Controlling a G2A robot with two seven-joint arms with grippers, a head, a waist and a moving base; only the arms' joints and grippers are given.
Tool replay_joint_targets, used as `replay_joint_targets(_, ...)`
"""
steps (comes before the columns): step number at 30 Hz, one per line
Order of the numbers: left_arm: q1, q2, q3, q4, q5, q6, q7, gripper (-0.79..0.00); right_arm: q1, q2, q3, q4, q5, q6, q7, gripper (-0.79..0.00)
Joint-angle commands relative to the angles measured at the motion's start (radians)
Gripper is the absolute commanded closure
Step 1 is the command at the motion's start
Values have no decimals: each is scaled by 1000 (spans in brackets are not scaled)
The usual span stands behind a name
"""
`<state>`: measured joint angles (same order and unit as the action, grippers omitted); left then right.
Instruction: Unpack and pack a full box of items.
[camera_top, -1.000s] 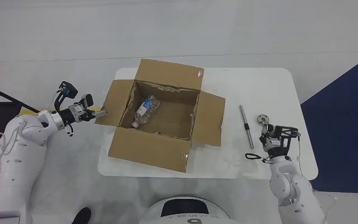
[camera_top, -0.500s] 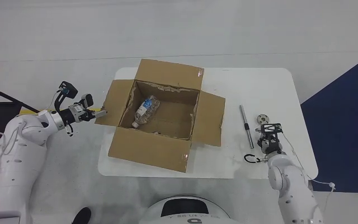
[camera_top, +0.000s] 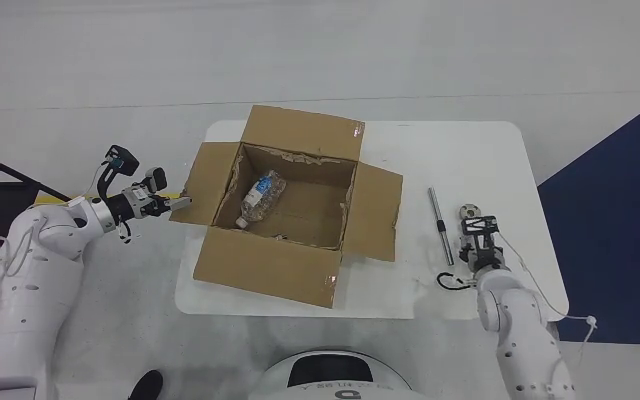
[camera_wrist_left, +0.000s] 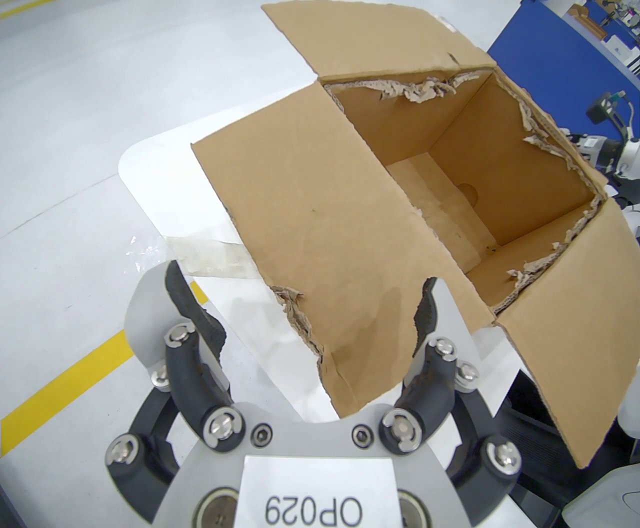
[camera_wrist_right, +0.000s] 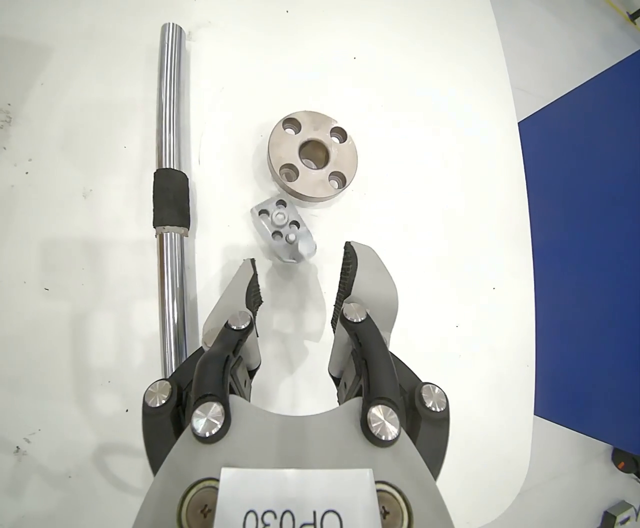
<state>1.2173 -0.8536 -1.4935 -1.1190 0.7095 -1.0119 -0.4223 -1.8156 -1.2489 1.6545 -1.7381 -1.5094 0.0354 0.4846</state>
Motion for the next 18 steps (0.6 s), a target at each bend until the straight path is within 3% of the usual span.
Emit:
replay_joint_targets(1,0,0,0,0,0,0,0,-785,-9,-1,11,-17,22,4,-22,-363)
replay_joint_targets(4,0,0,0,0,0,0,0,-785,-45,-3,45,-65,91,14,-96,-348)
replay_joint_targets(7,0,0,0,0,0,0,0,-785,-86,-6,74,-117,179,-10,-195,-382)
replay_joint_targets(10,0,0,0,0,0,0,0,-785,-125,-7,88,-168,246,-92,-313,-369)
replay_joint_targets(13,0,0,0,0,0,0,0,-785,-137,-4,75,-208,290,-237,-388,-388)
replay_joint_targets(14,0,0,0,0,0,0,0,-785,-131,-2,65,-216,305,-293,-400,-474)
replay_joint_targets(15,0,0,0,0,0,0,0,-785,-123,0,57,-215,322,-347,-400,-708)
replay_joint_targets(16,0,0,0,0,0,0,0,-785,-112,2,49,-213,339,-397,-387,-785)
replay_joint_targets(18,0,0,0,0,0,0,0,-785,-100,4,44,-206,349,-433,-359,-785)
